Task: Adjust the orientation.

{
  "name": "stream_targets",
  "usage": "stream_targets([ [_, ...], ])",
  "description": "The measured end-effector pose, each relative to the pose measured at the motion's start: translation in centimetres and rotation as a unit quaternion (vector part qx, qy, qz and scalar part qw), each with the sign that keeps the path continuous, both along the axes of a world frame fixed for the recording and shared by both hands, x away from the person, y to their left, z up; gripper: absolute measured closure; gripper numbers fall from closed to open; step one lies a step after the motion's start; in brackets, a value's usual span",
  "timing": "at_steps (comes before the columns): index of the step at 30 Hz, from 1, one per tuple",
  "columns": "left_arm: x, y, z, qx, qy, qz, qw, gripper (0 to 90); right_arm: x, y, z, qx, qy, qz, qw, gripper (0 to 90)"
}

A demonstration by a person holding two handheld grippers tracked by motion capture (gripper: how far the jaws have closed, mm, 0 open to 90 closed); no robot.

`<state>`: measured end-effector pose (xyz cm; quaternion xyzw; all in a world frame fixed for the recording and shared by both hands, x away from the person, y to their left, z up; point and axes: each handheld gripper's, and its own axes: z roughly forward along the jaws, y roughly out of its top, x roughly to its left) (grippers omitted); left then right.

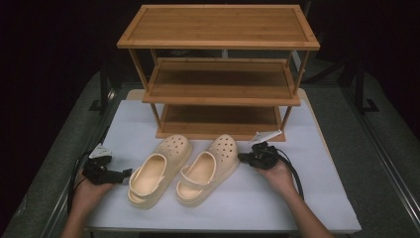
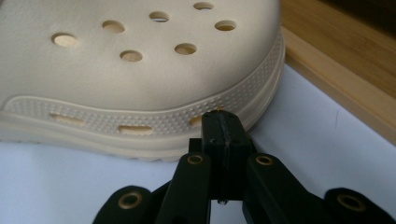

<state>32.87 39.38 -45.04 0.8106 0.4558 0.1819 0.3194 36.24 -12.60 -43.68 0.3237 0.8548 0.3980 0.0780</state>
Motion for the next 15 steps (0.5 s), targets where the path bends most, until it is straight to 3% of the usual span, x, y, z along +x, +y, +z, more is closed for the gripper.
stream_targets([
  [3,0.0,0.0,0.0,0.0,0.0,0.0,1.0,0.0,0.6,0.6,0.0,-0.004,-0.008,-0.004,1.0,89.9],
  [15,0.0,0.0,0.0,0.0,0.0,0.0,1.0,0.0,2.5,3.1,0.0,-0.003,0.0,-0.001,1.0,89.6],
])
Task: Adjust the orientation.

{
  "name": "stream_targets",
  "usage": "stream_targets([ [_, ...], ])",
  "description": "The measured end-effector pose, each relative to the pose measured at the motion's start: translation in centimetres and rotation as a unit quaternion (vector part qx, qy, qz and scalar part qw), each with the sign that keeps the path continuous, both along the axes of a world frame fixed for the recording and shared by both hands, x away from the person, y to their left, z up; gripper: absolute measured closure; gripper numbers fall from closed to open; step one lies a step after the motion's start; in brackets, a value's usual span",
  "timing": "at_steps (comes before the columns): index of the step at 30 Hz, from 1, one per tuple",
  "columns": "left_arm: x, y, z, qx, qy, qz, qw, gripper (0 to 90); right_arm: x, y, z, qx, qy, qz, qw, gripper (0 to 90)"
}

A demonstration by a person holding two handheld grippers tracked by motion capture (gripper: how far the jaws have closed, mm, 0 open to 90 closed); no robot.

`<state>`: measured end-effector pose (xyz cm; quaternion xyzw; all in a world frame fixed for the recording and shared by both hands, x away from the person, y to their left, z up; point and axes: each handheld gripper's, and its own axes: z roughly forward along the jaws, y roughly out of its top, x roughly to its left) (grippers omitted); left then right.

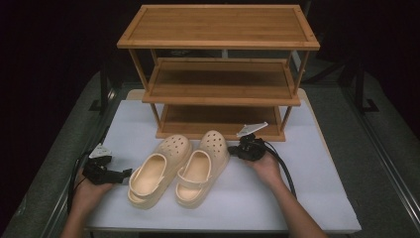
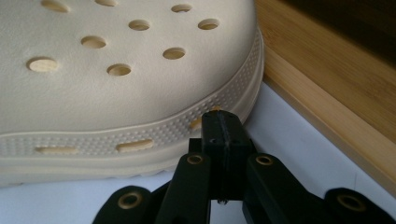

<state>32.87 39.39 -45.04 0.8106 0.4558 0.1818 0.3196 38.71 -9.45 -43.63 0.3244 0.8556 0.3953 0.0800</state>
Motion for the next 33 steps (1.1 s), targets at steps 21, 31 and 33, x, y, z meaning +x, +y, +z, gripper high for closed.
stream_targets([
  [21,0.0,0.0,0.0,0.0,-0.001,0.0,1.0,0.0,-5.9,3.1,5.0,0.083,-0.019,0.035,0.9958,53.6],
  [31,0.0,0.0,0.0,0.0,-0.001,0.0,1.0,0.0,-5.5,5.1,4.6,0.061,-0.035,0.037,0.9968,53.6],
  [33,0.0,0.0,0.0,0.0,-0.001,0.0,1.0,0.0,-5.6,5.0,4.6,0.059,-0.038,0.037,0.9969,53.8],
])
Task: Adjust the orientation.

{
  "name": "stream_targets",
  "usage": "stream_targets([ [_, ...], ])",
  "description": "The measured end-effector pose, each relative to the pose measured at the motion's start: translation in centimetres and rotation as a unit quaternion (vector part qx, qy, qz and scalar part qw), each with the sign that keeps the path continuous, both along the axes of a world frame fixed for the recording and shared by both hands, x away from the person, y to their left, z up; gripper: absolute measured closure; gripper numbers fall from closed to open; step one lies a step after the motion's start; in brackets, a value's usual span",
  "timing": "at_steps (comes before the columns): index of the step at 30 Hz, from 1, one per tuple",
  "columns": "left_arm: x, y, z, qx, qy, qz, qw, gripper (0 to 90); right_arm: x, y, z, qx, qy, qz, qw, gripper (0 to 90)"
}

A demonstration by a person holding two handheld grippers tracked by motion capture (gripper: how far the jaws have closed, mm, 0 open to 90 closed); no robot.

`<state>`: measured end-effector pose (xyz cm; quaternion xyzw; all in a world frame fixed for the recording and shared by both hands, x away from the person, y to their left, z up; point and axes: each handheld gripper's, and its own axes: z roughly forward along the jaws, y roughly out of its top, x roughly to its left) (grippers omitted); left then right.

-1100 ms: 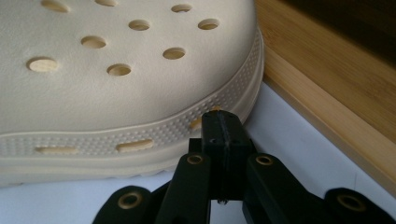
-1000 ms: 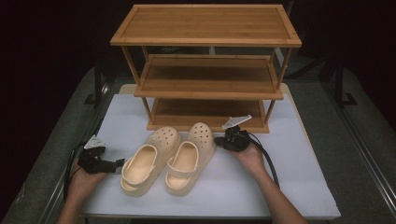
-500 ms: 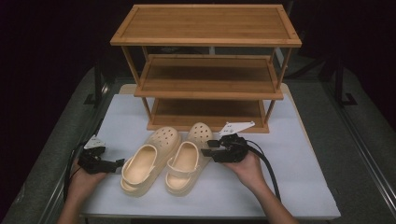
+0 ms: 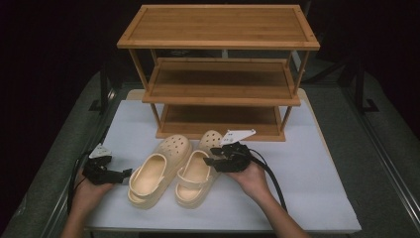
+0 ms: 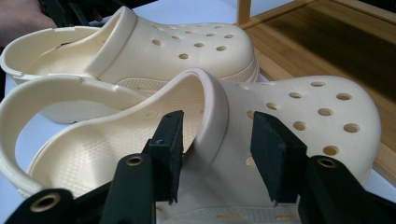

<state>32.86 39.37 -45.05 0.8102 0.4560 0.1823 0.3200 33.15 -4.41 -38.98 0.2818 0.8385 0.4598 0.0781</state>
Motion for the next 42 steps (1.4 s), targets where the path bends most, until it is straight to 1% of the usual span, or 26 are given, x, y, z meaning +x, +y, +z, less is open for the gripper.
stream_targets([
  [4,0.0,0.0,0.0,0.0,0.0,0.0,1.0,0.0,0.0,-0.3,0.1,-0.001,0.002,0.002,1.0,53.8],
  [9,0.0,0.0,0.0,0.0,0.0,0.0,1.0,0.0,-0.1,-0.7,0.2,-0.01,-0.003,0.003,0.9999,53.8],
  [12,0.0,0.0,0.0,0.0,0.0,0.0,1.0,0.0,-0.3,-1.2,0.4,-0.021,-0.008,-0.003,0.9997,53.8],
  [15,0.0,0.0,0.0,0.0,0.0,0.0,1.0,0.0,-0.4,-2.0,0.4,-0.025,-0.011,-0.009,0.9996,54.2],
  [17,0.0,0.0,0.0,0.0,0.0,0.0,1.0,0.0,-0.5,-2.5,0.3,-0.02,-0.005,-0.012,0.9997,54.8],
  [19,0.0,0.0,0.0,0.0,0.0,0.0,1.0,0.0,-0.8,-2.9,0.2,-0.011,-0.004,-0.013,0.9998,58.2],
  [20,0.0,0.0,0.0,0.0,0.0,0.0,1.0,0.0,-1.0,-3.0,0.2,-0.01,0.0,-0.016,0.9998,58.6],
  [24,0.0,0.0,0.0,0.0,0.0,0.0,1.0,0.0,-1.6,-3.1,-0.1,-0.016,0.016,-0.017,0.9996,58.6],
  [26,0.0,0.0,0.0,0.0,0.0,0.0,1.0,0.0,-1.9,-3.0,-0.5,-0.014,0.026,-0.015,0.9995,58.6],
  [28,0.0,0.0,0.0,0.0,0.0,0.0,1.0,0.0,-2.1,-2.8,-0.7,-0.015,0.03,-0.014,0.9993,58.5],
  [29,0.0,0.0,0.0,0.0,0.0,0.0,1.0,0.0,-2.2,-2.6,-0.8,-0.018,0.037,-0.013,0.999,57.3],
  [32,0.0,0.0,0.0,0.0,0.0,0.0,1.0,0.0,-2.3,-2.5,-1.0,-0.022,0.047,-0.021,0.9984,55.5],
  [34,0.0,0.0,0.0,0.0,0.0,0.0,1.0,0.0,-2.3,-2.6,-1.0,-0.018,0.054,-0.024,0.9981,58.3],
  [37,0.0,0.0,0.0,0.0,0.0,0.0,1.0,0.0,-2.4,-2.7,-0.9,-0.016,0.053,-0.018,0.9983,64.6],
  [39,0.0,0.0,0.0,0.0,0.0,0.0,1.0,0.0,-2.5,-2.7,-0.8,-0.019,0.046,-0.016,0.9986,69.5],
  [41,0.0,0.0,0.0,0.0,0.0,0.0,1.0,0.0,-2.6,-2.9,-0.7,-0.026,0.037,-0.021,0.9988,74.2],
  [42,0.0,0.0,0.0,0.0,0.0,0.0,1.0,0.0,-2.5,-3.1,-0.7,-0.025,0.036,-0.023,0.9988,75.8],
])
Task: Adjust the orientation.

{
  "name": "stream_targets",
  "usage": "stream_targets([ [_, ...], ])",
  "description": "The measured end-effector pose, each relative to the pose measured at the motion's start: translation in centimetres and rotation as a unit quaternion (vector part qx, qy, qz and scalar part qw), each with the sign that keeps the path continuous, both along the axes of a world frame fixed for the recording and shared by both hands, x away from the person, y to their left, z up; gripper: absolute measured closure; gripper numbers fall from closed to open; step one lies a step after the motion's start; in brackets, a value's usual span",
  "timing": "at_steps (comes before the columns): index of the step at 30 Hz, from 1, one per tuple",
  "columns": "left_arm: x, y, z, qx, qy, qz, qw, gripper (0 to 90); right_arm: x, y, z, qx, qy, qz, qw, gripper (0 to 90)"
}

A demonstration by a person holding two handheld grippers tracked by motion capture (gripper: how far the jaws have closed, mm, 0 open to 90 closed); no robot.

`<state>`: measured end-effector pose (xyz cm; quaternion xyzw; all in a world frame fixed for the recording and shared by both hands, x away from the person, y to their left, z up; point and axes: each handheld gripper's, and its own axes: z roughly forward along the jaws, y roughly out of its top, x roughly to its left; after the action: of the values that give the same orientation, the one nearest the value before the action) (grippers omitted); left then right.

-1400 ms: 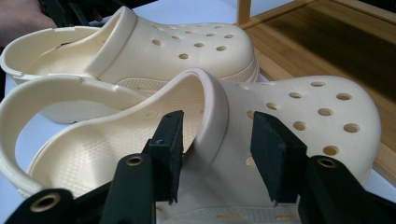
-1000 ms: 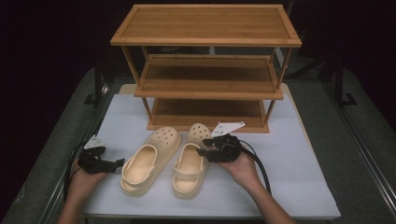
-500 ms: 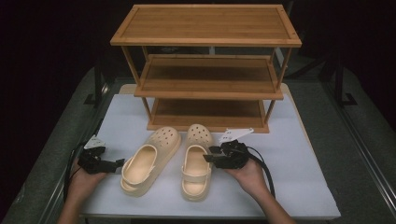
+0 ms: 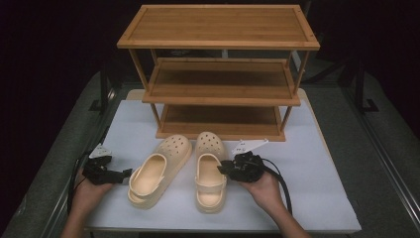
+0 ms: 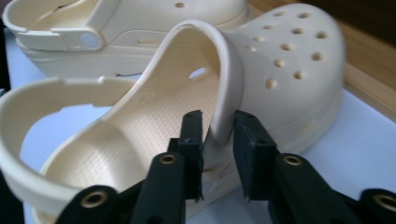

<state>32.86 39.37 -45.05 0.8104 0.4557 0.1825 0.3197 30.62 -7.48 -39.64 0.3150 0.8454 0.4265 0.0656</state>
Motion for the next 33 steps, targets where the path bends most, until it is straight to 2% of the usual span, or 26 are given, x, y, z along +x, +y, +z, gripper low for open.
stream_targets([
  [4,0.0,0.0,0.0,0.0,0.0,0.0,1.0,0.0,0.2,-0.9,0.2,-0.01,-0.016,-0.017,0.9997,82.3],
  [14,0.0,0.0,0.0,0.0,0.0,0.0,1.0,0.0,0.4,-3.7,0.8,-0.021,-0.038,-0.034,0.9985,84.8],
  [21,0.0,0.0,0.0,0.0,0.0,0.0,1.0,0.0,0.0,-6.1,0.4,-0.016,-0.031,-0.038,0.9987,84.3],
  [26,0.0,0.0,0.0,0.0,-0.001,-0.001,1.0,0.0,0.0,-6.7,0.1,0.006,-0.016,-0.029,0.9994,80.3],
  [28,0.0,0.0,0.0,0.0,-0.002,-0.001,1.0,0.0,-0.1,-7.0,0.3,0.022,-0.019,-0.029,0.9992,72.0],
  [30,-0.1,0.0,0.1,0.001,-0.002,-0.004,1.0,0.0,-0.1,-7.3,0.6,0.034,-0.016,-0.029,0.9989,68.3],
  [33,-0.1,-0.2,0.6,-0.011,0.005,-0.01,0.9999,0.0,0.1,-7.6,0.7,0.036,-0.014,-0.028,0.9989,63.8],
])
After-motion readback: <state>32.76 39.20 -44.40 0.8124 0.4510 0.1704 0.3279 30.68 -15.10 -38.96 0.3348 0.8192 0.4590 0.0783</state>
